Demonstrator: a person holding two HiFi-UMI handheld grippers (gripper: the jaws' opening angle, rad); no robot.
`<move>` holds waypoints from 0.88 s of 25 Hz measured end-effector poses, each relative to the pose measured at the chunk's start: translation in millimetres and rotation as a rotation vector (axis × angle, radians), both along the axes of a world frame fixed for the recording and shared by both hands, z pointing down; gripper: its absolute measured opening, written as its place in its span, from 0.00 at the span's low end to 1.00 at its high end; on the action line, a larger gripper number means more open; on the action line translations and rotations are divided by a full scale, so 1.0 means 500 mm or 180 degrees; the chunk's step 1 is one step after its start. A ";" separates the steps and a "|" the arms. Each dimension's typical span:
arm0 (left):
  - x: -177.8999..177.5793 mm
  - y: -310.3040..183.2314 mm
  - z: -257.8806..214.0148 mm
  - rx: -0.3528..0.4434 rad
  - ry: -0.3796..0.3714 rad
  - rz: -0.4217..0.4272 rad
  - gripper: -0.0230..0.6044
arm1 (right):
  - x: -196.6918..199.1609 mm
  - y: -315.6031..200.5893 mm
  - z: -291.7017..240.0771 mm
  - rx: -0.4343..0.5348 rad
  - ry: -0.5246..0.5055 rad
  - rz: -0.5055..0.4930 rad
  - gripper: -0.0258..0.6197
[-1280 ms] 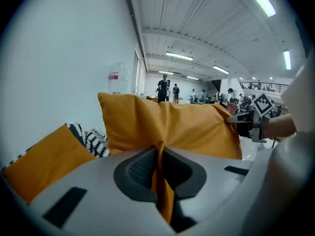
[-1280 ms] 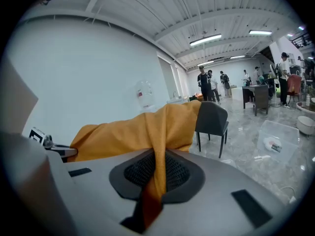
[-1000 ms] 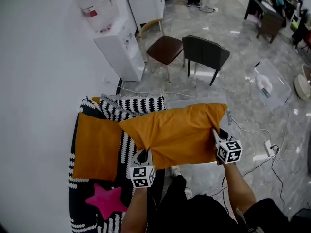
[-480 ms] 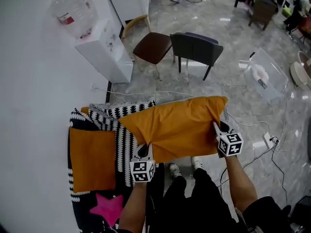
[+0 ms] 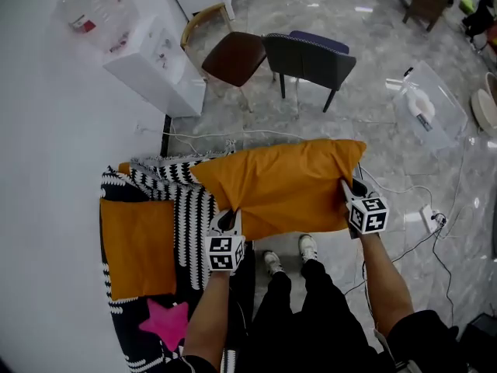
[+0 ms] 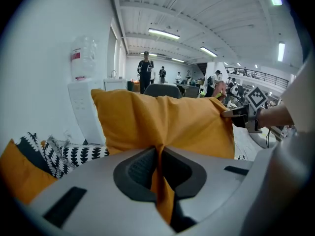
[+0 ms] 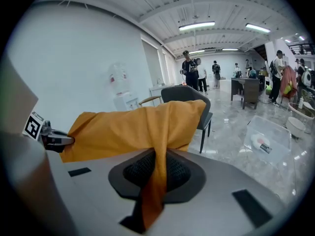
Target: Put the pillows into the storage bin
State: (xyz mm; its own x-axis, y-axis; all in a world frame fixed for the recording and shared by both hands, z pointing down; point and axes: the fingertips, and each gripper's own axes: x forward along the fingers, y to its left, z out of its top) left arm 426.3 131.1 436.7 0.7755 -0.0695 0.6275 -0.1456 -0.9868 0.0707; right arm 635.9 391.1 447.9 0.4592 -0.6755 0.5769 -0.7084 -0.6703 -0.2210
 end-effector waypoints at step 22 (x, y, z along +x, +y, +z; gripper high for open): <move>0.096 0.054 0.196 -0.0131 -0.0488 -0.0167 0.54 | 0.125 0.075 0.189 -0.0816 0.0001 -0.0109 0.62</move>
State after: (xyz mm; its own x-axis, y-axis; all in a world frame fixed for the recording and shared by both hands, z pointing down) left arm 474.3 158.3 534.9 0.6664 -0.0793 0.7414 -0.2091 -0.9743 0.0837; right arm 698.4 428.4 542.4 0.4389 -0.5224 0.7311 -0.7316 -0.6801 -0.0468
